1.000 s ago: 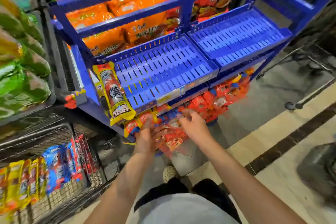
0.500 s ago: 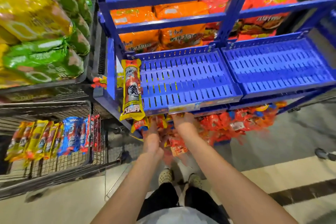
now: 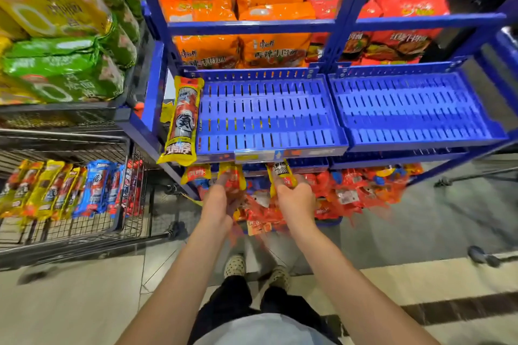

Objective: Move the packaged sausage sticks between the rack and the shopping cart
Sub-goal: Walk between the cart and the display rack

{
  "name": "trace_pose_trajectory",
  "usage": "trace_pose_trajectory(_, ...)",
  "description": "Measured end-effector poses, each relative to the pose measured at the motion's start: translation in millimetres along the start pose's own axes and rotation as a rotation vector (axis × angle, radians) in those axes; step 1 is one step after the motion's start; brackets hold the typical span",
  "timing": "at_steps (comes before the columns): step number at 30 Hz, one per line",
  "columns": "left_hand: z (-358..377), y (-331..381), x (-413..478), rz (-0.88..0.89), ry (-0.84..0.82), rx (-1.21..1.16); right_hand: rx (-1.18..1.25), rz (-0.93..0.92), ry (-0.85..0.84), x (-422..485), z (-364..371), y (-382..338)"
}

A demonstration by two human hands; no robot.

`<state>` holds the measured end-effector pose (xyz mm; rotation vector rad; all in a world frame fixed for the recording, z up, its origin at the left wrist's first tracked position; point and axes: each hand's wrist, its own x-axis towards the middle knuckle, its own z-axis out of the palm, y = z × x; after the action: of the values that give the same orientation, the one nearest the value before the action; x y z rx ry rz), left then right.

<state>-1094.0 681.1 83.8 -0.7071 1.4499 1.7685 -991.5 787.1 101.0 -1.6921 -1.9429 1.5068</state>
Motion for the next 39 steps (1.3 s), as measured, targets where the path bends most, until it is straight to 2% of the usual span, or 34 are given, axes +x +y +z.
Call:
trace_pose_trajectory(5, 3, 5, -2, 0.017, -0.042, -0.091, -0.007, -0.026, -0.060, 0, -16, 7)
trace_pose_trajectory(11, -5, -12, -26, 0.002, -0.164, 0.173, -0.009, 0.019, -0.332, 5, -28, 31)
trace_pose_trajectory(15, -19, -19, -39, 0.020, -0.252, 0.321, -0.060, 0.062, -0.456, 0, -34, 54)
trace_pose_trajectory(18, -29, -28, -48, 0.031, -0.239, 0.327, -0.071, 0.092, -0.542, -10, -44, 62)
trace_pose_trajectory(23, -60, -52, -60, 0.073, -0.231, 0.470, -0.061, 0.063, -0.602, -16, -46, 82)
trace_pose_trajectory(27, -89, -70, -72, 0.087, -0.208, 0.375, -0.200, 0.015, -0.658, -19, -37, 102)
trace_pose_trajectory(32, -163, -96, -85, 0.046, -0.182, 0.276, -0.359, -0.039, -0.795, -40, -12, 110)
trace_pose_trajectory(36, -220, -104, -104, 0.071, -0.066, 0.211, -0.504, -0.117, -0.863, -64, 31, 98)
trace_pose_trajectory(39, -269, -105, -124, 0.118, -0.056, 0.162, -0.636, -0.238, -0.929, -86, 77, 87)
